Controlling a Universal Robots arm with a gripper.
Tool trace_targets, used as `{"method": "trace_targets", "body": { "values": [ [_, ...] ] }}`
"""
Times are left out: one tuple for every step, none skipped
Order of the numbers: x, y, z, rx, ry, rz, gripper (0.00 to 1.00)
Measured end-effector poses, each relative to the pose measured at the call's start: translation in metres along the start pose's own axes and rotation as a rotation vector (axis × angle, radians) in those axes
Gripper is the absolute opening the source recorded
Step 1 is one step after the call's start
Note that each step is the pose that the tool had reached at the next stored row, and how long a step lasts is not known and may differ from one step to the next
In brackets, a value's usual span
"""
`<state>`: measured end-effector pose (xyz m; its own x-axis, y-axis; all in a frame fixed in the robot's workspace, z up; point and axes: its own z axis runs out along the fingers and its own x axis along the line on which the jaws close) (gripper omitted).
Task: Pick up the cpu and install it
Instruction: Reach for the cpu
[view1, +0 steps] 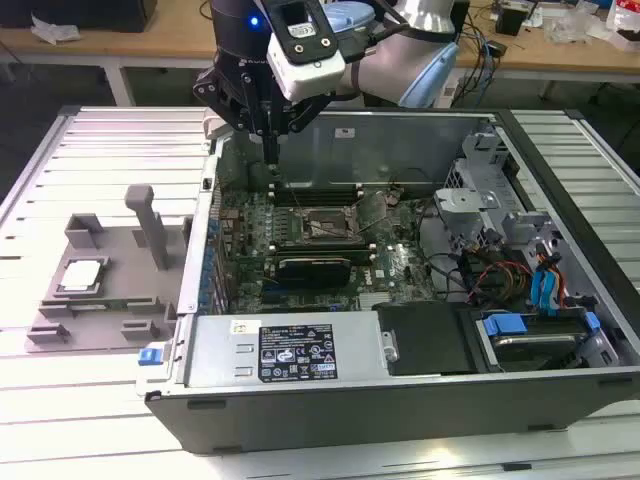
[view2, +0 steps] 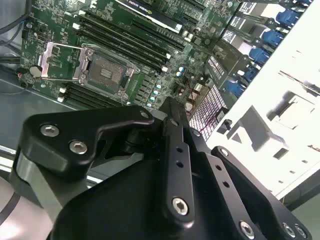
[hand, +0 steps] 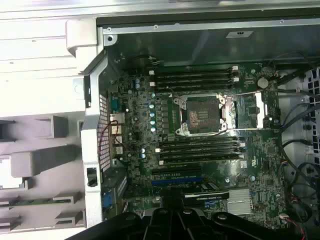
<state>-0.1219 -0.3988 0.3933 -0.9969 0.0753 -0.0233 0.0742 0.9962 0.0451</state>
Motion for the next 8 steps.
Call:
{"method": "trace_targets", "body": {
  "values": [
    [0.0, 0.0, 0.0, 0.0, 0.0, 0.0, 0.11],
    [0.0, 0.0, 0.0, 0.0, 0.0, 0.0, 0.11],
    [0.0, 0.0, 0.0, 0.0, 0.0, 0.0, 0.11],
    [0.0, 0.0, 0.0, 0.0, 0.0, 0.0, 0.11],
    [0.001, -0.0001, 0.0, 0.0, -0.0001, 0.0, 0.11],
    [0.0026, -0.0002, -0.0001, 0.0001, 0.0, 0.0, 0.11],
    [0.0043, -0.0003, -0.0001, 0.0, 0.0, 0.0, 0.11],
    [0.0063, -0.0005, -0.0002, 0.0001, 0.0, 0.0, 0.11]
  ]
}}
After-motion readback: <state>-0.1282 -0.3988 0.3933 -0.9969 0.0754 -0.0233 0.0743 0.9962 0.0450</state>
